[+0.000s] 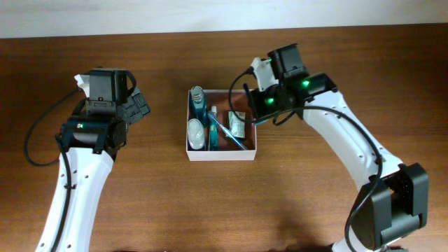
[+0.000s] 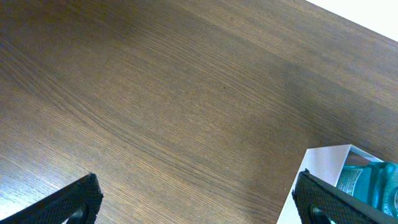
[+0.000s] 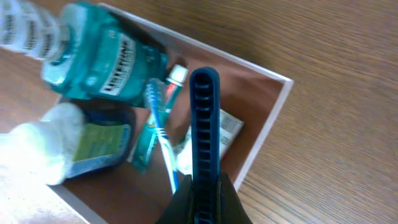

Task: Pack container
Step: 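Lower the razor into the box beside the toothbrush and release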

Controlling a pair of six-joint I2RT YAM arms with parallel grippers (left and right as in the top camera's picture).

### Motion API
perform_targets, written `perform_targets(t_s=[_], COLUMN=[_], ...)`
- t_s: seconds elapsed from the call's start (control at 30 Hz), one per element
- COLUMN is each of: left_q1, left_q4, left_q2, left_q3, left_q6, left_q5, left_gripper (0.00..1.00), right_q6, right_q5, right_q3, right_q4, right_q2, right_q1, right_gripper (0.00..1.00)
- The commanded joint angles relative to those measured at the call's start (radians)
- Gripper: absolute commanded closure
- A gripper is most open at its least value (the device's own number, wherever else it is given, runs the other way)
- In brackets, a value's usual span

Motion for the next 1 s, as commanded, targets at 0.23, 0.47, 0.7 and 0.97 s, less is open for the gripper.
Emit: perform_targets(t_s=[0.23,0.47,0.7,0.97], left_q1=[0.007,0.007,0.007,0.007], left_q4=[-0.001,-0.001,-0.001,-0.001], left_q2=[0.005,0.005,0.005,0.005], left_q3=[0.008,0.008,0.008,0.008], left_q6=[-0.005,-0.005,-0.005,-0.005], left_q5=[0.000,0.000,0.000,0.000], left_gripper=[0.01,0.01,0.01,0.01], right_q6=[0.012,0.013,0.013,0.016], right_q5=[0.053,0.083,0.083,0.084], right_q3=[-0.013,-0.013,-0.013,-0.013], right_q4=[0.033,0.057,0.092,0.129], right_q2=[0.004,0.054,0.129,0.195], right_q1=[0.124,0.164,0.164,0.164], right_gripper=[0.96,0.96,0.95,0.95])
